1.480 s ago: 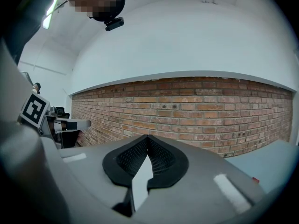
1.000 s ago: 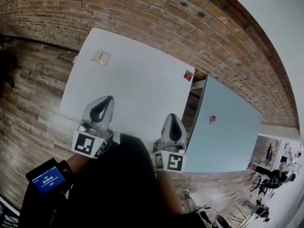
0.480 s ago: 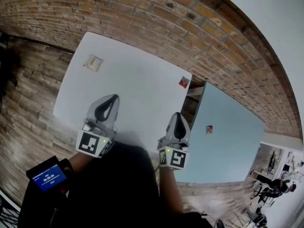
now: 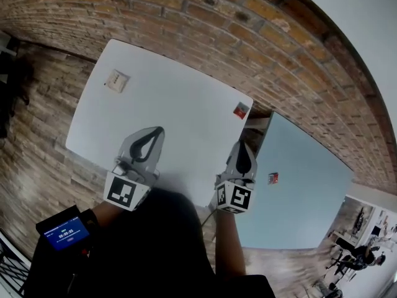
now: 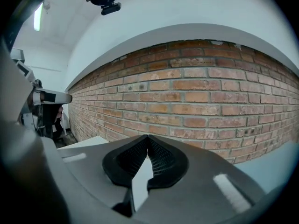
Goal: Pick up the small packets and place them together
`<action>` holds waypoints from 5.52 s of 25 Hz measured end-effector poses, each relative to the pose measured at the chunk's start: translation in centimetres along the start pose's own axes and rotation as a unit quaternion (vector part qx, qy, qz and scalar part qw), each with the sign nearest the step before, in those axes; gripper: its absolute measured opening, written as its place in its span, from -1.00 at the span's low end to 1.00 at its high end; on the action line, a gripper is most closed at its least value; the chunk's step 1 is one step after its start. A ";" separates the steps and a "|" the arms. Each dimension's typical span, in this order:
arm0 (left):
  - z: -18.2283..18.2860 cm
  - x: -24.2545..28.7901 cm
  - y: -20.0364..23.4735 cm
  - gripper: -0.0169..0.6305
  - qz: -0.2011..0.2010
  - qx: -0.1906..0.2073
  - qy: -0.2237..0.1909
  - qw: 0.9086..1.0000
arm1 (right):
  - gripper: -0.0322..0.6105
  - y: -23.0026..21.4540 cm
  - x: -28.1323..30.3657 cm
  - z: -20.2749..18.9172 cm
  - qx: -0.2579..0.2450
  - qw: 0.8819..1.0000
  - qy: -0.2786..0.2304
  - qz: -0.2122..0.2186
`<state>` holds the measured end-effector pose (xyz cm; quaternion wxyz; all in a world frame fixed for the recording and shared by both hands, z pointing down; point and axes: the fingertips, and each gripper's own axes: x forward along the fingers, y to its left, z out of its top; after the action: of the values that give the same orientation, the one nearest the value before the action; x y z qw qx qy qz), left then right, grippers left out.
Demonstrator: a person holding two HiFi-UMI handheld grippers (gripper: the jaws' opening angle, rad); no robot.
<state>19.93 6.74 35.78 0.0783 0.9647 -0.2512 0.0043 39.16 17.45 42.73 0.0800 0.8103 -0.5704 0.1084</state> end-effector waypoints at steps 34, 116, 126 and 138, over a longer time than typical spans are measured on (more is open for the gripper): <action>-2.9 5.2 -1.7 -0.95 0.028 0.006 0.055 0.998 | -0.74 -14.7 14.1 -14.9 0.012 0.992 0.117 -0.042; -1.5 -0.3 -3.4 -0.95 0.021 0.014 0.025 0.999 | -0.89 -12.8 13.7 -14.9 0.016 0.993 0.109 0.035; -0.8 -3.5 -1.9 -0.95 0.047 0.018 0.013 0.999 | -0.89 -9.0 10.4 -11.6 -0.007 0.995 0.078 0.059; 2.1 -6.6 -0.2 -0.95 0.057 0.043 -0.031 0.997 | -0.89 -3.7 7.5 -9.6 0.025 0.996 0.060 0.064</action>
<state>14.17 9.76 33.39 0.0290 0.9511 -0.3074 -0.0105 44.29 14.30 53.93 0.0869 0.7656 -0.6128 0.1754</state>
